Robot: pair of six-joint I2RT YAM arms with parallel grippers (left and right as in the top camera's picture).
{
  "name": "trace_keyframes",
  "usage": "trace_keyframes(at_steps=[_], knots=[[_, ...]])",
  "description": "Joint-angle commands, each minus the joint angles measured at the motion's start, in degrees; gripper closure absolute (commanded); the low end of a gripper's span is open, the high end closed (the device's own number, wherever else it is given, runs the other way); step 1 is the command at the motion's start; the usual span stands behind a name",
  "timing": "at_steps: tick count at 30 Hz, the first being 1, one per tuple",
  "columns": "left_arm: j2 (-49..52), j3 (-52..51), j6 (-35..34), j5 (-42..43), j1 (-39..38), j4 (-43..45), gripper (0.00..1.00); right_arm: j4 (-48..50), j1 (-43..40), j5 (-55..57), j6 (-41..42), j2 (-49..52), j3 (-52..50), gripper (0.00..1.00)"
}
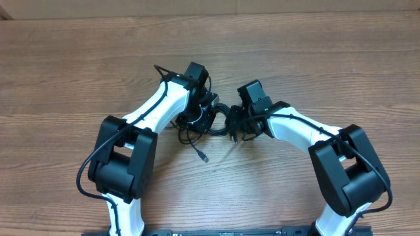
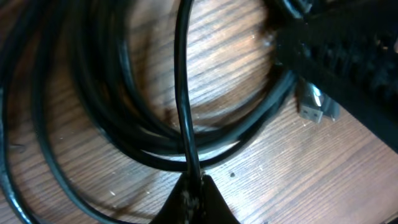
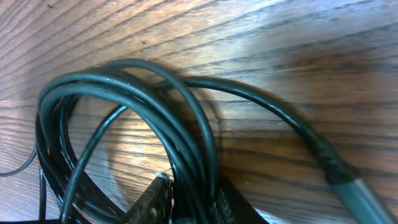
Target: Untangle cables
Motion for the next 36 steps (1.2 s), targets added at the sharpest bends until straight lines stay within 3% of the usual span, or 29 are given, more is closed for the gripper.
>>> trace_keyframes(at_steps=[1,10,13,19,25,30,36], knots=[[-0.87,3.72,5.60,7.54,0.79,-4.57,0.96,0.31,0.70,2.19,0.15,2.23,-1.11,0.72],[-13.55,12.70,7.15,11.50,1.66,-12.28,0.96,0.15,0.70,4.44,1.11,2.23,-1.11,0.71],[-21.07,12.96,7.13,11.52,1.68,-12.37,0.96,0.26,0.68,4.57,1.70,2.23,-1.09,0.57],[-31.91,12.96,4.94,11.04,2.32,-12.13,0.96,0.98,0.39,4.83,1.92,2.21,-1.09,0.50],[-36.87,12.94,-2.60,-2.60,3.65,-12.66,0.96,1.25,-0.55,4.81,2.60,2.10,-1.05,0.47],[-35.93,12.35,-8.59,-16.55,3.65,-16.44,0.90,1.20,-0.66,4.04,2.71,2.10,-1.05,0.43],[-31.71,8.92,-12.66,-21.09,3.65,-19.41,0.87,1.20,-0.66,3.72,2.71,2.10,-1.05,0.42]])
